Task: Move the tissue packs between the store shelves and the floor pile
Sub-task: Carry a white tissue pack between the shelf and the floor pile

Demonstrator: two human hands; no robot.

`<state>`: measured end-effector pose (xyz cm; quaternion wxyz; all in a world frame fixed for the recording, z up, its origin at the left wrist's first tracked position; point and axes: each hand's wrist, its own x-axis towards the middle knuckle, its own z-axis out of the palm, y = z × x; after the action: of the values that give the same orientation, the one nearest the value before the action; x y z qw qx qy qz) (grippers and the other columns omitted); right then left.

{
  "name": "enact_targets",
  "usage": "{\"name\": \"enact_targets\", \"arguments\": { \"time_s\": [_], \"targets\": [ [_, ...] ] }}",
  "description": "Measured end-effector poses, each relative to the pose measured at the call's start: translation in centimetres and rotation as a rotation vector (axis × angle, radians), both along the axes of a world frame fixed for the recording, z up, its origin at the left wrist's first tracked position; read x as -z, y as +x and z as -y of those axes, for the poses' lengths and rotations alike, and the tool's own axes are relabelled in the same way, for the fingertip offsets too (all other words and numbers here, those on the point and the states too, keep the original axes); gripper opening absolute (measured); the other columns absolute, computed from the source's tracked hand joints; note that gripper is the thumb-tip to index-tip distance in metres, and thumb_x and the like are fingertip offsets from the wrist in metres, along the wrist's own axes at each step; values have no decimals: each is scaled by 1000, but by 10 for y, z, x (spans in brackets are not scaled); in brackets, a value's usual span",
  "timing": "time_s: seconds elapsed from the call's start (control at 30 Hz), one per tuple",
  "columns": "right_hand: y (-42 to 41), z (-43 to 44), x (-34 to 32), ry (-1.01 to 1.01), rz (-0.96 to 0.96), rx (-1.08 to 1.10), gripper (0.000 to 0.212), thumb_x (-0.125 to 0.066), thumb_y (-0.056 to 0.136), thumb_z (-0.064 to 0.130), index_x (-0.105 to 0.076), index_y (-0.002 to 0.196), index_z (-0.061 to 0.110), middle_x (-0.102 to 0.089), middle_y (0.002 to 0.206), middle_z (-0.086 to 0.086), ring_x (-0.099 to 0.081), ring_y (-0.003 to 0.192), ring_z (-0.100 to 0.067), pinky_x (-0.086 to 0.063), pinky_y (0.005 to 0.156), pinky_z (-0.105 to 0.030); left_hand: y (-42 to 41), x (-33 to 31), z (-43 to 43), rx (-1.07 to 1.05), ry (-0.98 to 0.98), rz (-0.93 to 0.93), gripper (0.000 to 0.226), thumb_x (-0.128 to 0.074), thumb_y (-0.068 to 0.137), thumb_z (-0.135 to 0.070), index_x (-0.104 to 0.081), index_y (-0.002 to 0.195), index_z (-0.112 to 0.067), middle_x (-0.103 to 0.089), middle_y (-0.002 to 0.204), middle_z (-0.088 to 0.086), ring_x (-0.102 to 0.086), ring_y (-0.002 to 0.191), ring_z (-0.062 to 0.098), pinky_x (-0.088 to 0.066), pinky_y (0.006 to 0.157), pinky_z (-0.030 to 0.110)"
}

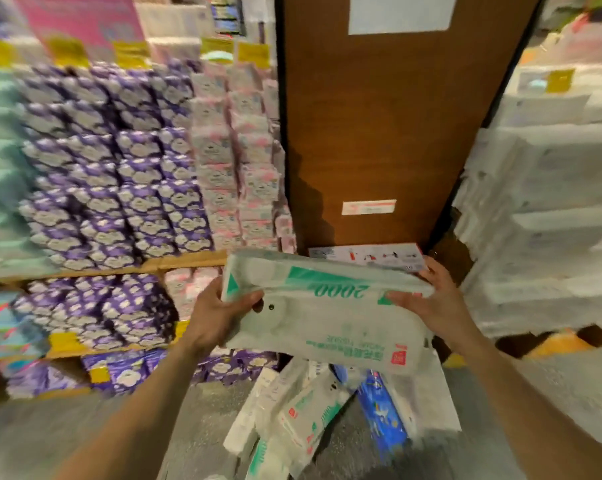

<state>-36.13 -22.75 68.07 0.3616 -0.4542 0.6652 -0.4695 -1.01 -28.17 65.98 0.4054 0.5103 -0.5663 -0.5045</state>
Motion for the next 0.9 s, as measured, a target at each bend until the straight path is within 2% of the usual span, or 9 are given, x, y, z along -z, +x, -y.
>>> {"name": "enact_targets", "arguments": {
  "time_s": [0.1,0.2,0.3,0.43,0.57,0.67,0.77,0.83,0.9],
  "targets": [
    [30,10,-12,19,116,-56,56,-87,76,22,-53,120,20,-72,105,6,-74,84,-13,-58,63,-24,27,-14,-46,-180,-4,-50,25,-80,82,-30,-69,95,-12,-76,86,7,-70,72,15,-56,66,28],
    [76,12,-21,17,180,-167,36,-86,76,24,-65,105,21,-78,97,-2,-77,79,-17,-61,67,-35,69,-19,-97,-338,-27,-68,37,-86,71,-44,-72,92,-17,-76,87,10,-70,74,20,-58,69,35],
    [144,3,-28,2,243,-292,27,-86,76,21,-69,97,23,-79,89,0,-77,74,-17,-59,67,-37,120,-23,-160,-522,-65,-72,45,-86,67,-45,-71,100,-19,-76,92,5,-70,81,18,-57,70,32],
    [257,-18,-32,3,297,-494,44,-91,67,29,-70,105,20,-79,96,0,-77,79,-21,-61,70,-41,197,-31,-256,-814,-114,-41,62,-81,63,-55,-68,114,-22,-75,107,1,-70,95,17,-59,83,36],
    [384,-65,-48,-10,277,-734,48,-91,63,35,-68,103,22,-78,100,-3,-76,87,-26,-62,76,-47,274,-37,-365,-1062,-105,1,61,-76,62,-63,-69,104,-19,-76,97,1,-67,85,13,-56,83,42],
    [485,-114,-57,-53,270,-923,30,-85,75,19,-66,97,22,-75,98,-6,-72,89,-27,-60,78,-42,329,-41,-452,-1239,-125,2,58,-74,63,-66,-69,98,-20,-75,91,-1,-65,78,6,-56,74,34],
    [587,-178,-64,-88,269,-1150,35,-85,75,19,-69,107,15,-78,94,1,-74,85,-14,-60,69,-29,387,-52,-544,-1415,-153,41,58,-70,61,-67,-68,97,-22,-75,87,-3,-65,74,3,-52,66,22],
    [655,-224,-68,-114,281,-1315,36,-82,77,9,-68,110,13,-79,89,6,-72,75,-2,-56,63,-17,431,-64,-610,-1524,-160,70,61,-70,60,-67,-68,101,-23,-76,90,-2,-70,80,8,-56,67,24],
    [721,-272,-73,-135,303,-1446,49,-83,71,16,-68,118,12,-78,100,-1,-71,80,-2,-59,69,-19,472,-78,-676,-1605,-188,97,61,-75,63,-64,-68,109,-25,-76,98,-1,-73,90,13,-60,74,32]
  ]
}}
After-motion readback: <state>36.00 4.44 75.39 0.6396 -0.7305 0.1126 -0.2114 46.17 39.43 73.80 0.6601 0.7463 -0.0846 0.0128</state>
